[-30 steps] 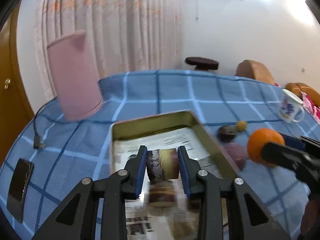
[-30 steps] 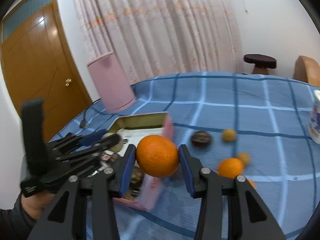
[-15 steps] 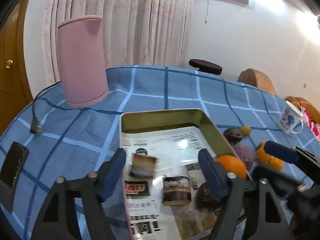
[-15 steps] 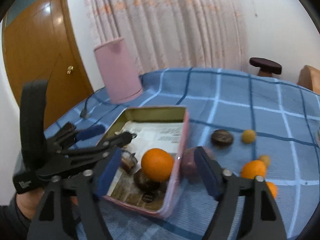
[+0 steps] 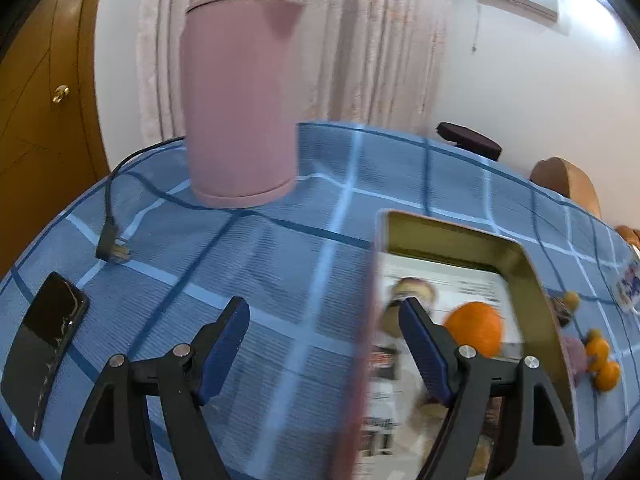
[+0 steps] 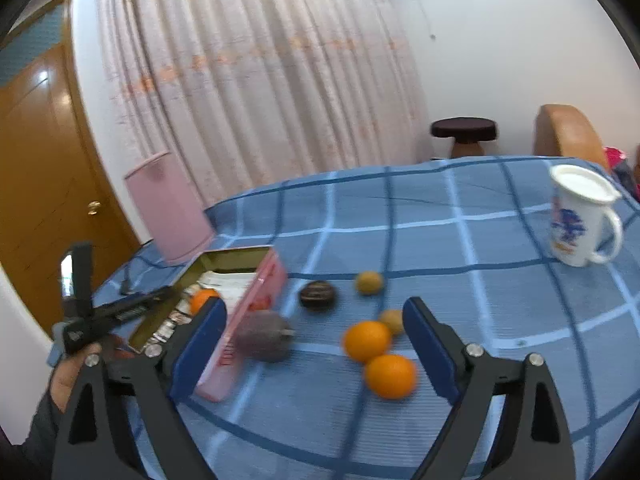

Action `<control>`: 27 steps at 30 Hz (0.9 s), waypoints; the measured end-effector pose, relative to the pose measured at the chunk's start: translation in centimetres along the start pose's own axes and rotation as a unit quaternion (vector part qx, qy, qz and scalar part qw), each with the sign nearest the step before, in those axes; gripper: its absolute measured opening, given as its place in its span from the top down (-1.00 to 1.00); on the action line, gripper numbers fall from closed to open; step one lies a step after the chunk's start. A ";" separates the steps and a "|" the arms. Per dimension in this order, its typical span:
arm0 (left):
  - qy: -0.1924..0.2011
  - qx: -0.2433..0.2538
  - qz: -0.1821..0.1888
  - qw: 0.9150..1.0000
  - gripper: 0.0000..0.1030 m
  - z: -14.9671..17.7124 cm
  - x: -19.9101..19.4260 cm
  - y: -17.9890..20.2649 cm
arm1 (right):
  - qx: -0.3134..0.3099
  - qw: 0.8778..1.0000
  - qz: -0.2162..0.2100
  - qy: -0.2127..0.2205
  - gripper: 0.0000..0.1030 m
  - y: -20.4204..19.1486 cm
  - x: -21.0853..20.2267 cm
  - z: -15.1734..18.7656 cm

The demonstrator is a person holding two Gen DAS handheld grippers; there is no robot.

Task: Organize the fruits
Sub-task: 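Grasp the large purple sweet potato with the right tool while the left tool grasps an orange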

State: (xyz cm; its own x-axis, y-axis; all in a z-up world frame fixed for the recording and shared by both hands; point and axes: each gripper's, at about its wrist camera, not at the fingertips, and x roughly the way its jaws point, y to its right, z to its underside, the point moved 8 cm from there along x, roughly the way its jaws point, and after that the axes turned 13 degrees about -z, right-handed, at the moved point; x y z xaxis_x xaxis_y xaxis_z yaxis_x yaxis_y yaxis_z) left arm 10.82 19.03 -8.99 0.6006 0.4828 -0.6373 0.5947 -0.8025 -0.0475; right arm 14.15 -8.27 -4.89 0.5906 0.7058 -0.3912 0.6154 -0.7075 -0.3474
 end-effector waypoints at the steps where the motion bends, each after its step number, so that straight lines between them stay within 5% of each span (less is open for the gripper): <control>1: -0.004 0.004 0.002 1.000 -0.59 -0.1 0.5 -0.2 | 0.001 1.000 0.007 -0.001 -0.80 0.5 -0.1 0.1; 6: 0.002 0.025 0.000 1.000 -0.60 -0.9 1.1 0.5 | 0.010 0.999 0.046 -0.016 -0.81 2.5 -0.4 0.7; 10: 0.010 0.013 0.017 1.000 -0.60 -1.2 0.1 0.6 | -0.048 0.997 0.030 -0.060 -0.79 0.1 2.0 1.2; 15: 0.044 -0.003 0.034 0.998 -0.60 -1.7 -3.2 0.0 | -0.144 0.978 -0.021 -0.153 -0.35 -4.3 7.5 3.2; 19: 0.048 -0.005 0.056 0.997 -0.60 -1.6 -4.6 0.4 | -0.158 0.967 -0.045 -0.193 -0.32 -5.3 10.3 4.4; 21: 0.050 -0.004 0.063 0.997 -0.60 -1.5 -4.9 0.8 | -0.154 0.963 -0.058 -0.214 -0.07 -5.4 11.5 5.1; 25: 0.053 0.008 0.084 0.995 -0.60 -1.4 -6.3 2.6 | -0.135 0.968 -0.071 -0.201 -0.06 -5.0 11.2 5.1; 27: 0.059 0.023 0.098 0.993 -0.60 -1.1 -7.4 4.5 | -0.114 0.979 -0.067 -0.159 -0.06 -4.1 8.9 3.9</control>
State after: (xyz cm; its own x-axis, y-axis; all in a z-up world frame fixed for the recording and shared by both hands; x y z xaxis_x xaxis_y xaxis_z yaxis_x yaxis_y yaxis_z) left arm 9.62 12.18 -3.63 0.7621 0.3516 -0.5436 0.4369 -0.8990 0.0310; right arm 14.88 0.74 -10.26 0.3276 0.7192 -0.6127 0.7973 -0.5584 -0.2292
